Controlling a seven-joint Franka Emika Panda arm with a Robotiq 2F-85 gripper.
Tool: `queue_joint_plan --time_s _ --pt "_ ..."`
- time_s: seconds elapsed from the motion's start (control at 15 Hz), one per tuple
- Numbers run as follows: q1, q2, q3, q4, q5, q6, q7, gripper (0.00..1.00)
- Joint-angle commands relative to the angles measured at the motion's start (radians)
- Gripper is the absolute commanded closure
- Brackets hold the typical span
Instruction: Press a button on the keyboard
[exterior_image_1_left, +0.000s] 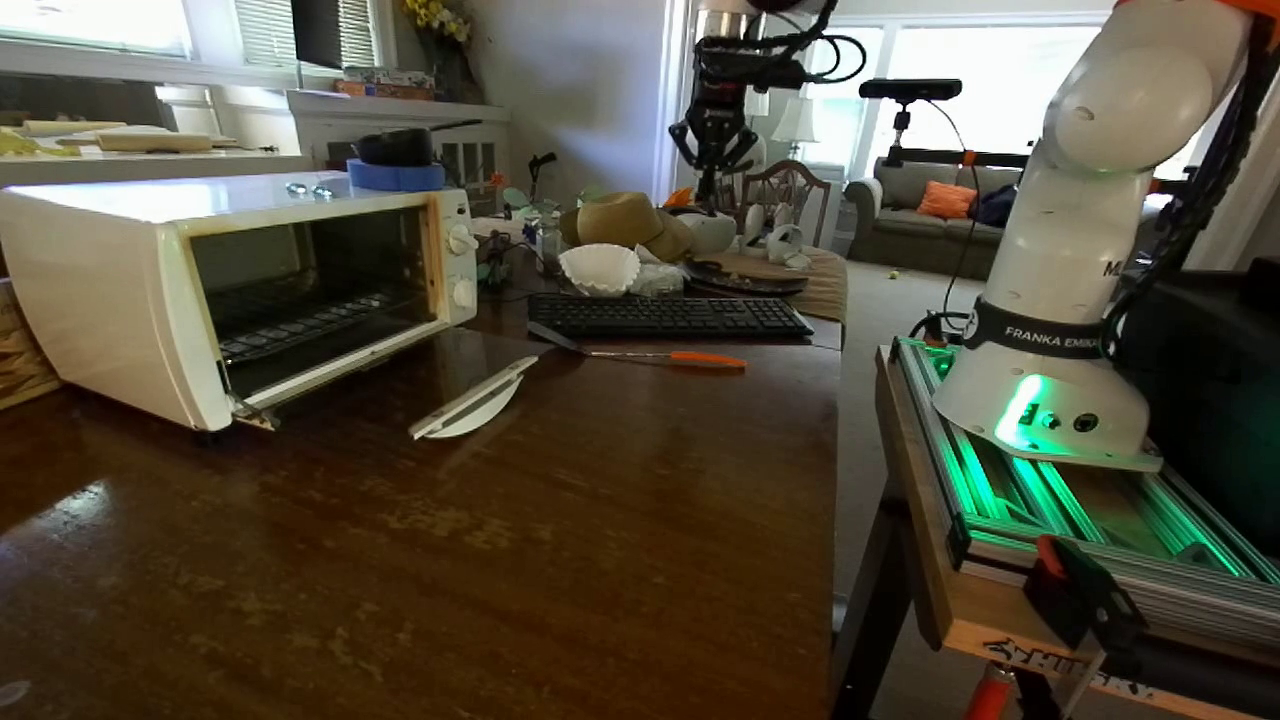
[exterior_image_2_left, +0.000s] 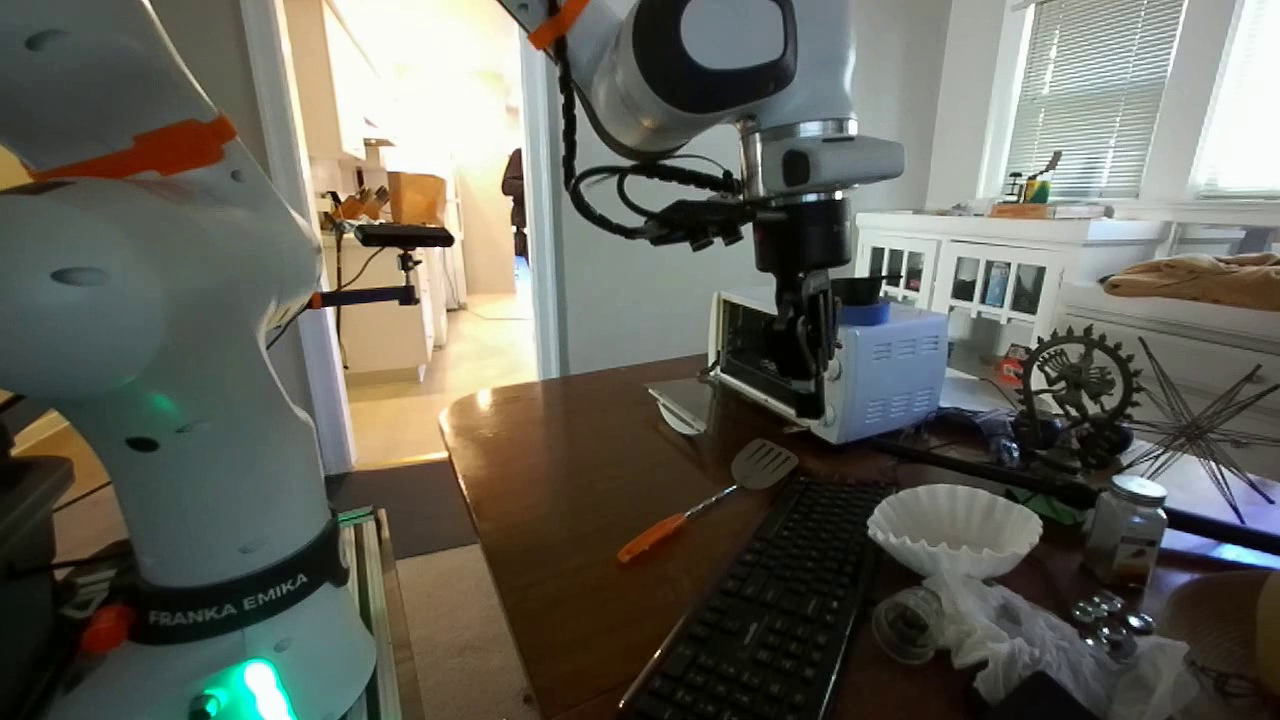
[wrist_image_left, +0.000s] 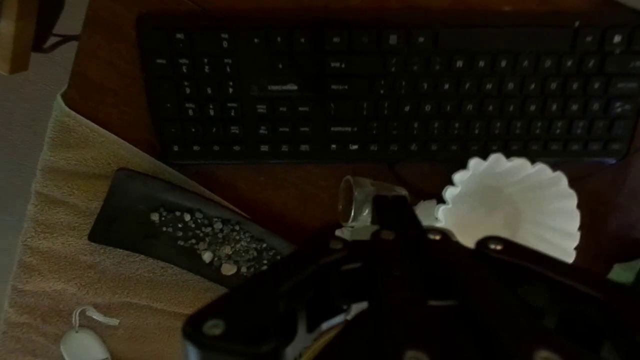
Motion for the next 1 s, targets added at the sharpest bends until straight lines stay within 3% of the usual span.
queue_joint_plan --time_s 0.0,0.2,0.27,0.93 --pt "-0.061 0.031 0.035 -0.084 -0.159 0.169 0.201 1.0" --pt "-0.073 0.084 0.03 -0.094 -0.219 0.167 0.302 1.0" --pt "-0.045 0.049 0.007 -0.088 -0.191 0.147 0.241 0.99" --pt "-0.029 0.115 -0.016 -0.073 -0.176 0.153 0.23 1.0"
